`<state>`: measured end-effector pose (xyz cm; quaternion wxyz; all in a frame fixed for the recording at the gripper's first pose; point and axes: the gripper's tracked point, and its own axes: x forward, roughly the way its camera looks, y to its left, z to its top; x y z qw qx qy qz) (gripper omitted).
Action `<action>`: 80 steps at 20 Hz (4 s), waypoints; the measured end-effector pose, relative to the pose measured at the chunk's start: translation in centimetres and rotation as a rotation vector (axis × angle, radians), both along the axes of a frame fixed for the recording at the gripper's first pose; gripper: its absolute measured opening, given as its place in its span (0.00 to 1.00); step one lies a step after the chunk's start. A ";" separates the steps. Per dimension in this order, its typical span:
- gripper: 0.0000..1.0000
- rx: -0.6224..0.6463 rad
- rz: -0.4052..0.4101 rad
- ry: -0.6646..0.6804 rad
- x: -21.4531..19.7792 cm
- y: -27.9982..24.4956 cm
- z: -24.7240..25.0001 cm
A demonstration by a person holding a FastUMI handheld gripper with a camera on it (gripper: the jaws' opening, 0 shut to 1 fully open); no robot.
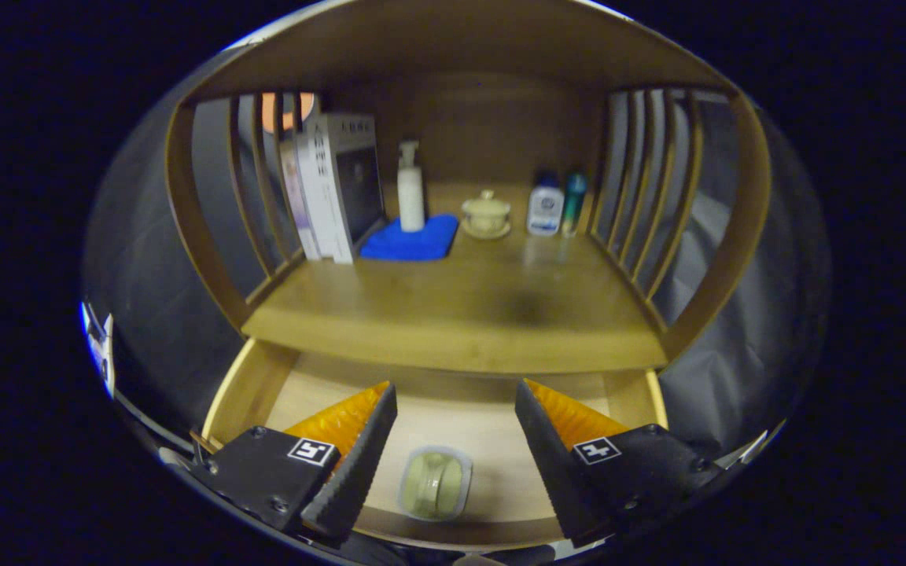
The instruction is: Pull open the drawer, take out the items inside it, and place them on the countertop above the cabinet.
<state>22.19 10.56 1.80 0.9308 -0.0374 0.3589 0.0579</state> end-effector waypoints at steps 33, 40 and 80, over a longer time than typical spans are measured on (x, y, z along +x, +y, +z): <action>0.17 0.030 0.006 0.210 -1.5 -1.3 -3.2; 0.17 0.090 -0.021 0.165 1.4 -1.9 1.3; 0.52 0.094 -0.044 -0.318 17.4 -0.1 5.8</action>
